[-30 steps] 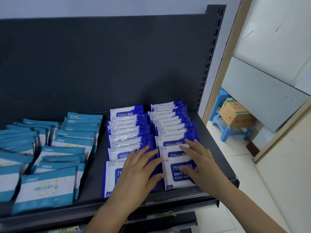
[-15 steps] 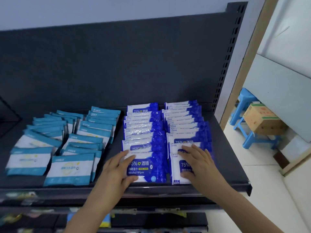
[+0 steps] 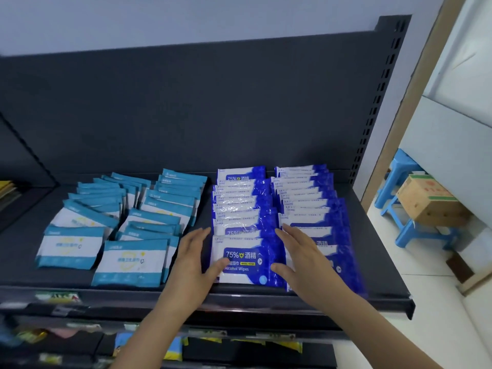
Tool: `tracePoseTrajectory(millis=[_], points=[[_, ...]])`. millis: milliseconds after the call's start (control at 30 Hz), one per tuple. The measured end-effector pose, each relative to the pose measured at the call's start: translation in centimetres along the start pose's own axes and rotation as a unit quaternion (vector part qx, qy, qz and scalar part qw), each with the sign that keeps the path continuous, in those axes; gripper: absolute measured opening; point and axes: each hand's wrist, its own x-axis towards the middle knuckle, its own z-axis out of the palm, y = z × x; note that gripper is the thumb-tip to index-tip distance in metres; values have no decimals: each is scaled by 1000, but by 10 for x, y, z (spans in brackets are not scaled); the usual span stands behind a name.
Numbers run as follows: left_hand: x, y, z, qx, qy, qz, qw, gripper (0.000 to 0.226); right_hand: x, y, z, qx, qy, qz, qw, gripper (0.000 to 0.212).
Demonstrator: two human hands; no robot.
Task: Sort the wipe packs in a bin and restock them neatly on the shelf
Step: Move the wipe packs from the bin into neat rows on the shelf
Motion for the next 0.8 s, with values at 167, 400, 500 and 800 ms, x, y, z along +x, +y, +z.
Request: tracePoseTrajectory(millis=[167, 400, 500, 800], points=[[10, -11, -14, 37, -4, 34, 999, 53, 15, -23, 10, -37, 0, 15, 999, 70], [23, -43, -67, 118, 39, 72, 990, 39, 44, -82, 34, -17, 18, -23, 999, 65], [27, -69, -101, 136, 65, 74, 986, 35, 62, -113, 50, -18, 8, -47, 999, 65], [19, -167, -193, 329, 56, 8, 943, 55, 109, -198, 112, -32, -77, -147, 986, 67]])
